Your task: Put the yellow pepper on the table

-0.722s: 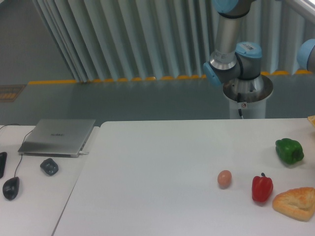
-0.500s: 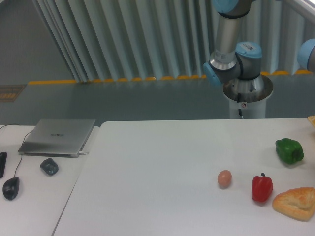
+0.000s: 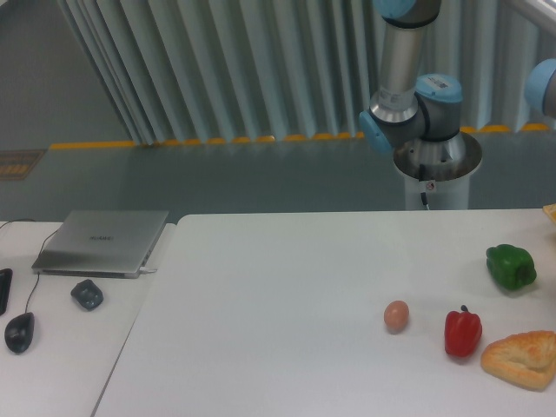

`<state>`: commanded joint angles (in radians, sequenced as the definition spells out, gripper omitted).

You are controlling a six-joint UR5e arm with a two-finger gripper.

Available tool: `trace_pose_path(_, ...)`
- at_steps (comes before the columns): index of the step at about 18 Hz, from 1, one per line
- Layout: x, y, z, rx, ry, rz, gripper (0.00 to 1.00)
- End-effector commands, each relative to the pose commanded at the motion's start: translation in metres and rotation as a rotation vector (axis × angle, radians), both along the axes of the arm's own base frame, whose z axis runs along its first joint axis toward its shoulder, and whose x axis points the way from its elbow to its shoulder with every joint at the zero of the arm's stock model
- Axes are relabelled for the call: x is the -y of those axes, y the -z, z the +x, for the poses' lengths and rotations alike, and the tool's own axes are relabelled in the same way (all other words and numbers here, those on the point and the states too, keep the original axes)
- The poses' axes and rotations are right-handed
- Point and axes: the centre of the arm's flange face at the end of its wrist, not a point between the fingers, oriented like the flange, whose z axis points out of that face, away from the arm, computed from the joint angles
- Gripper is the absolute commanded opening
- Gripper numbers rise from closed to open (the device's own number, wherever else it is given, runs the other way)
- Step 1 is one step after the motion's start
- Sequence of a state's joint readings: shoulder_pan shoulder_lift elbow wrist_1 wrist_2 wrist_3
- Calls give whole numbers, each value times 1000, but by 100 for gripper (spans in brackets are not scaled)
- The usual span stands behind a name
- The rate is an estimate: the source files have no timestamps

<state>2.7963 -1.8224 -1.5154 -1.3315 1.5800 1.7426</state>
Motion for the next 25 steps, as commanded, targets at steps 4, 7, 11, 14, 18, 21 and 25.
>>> trace_pose_path(4,21,-9,-8,-11,-46,9,100)
trace_pose_path(7,33,-11,-14,-8,-137,31,100)
trace_pose_path(11,48,-11,-23,-9,-292,53,100)
trace_pose_path(14,61,-7,-36,-27,-543,80,100)
trace_pose_path(18,82,20,-56,-32,-663,88,100)
trace_pose_path(21,96,37,-73,-43,-797,103,100)
trace_pose_path(25,110,61,-91,-47,-914,117,100)
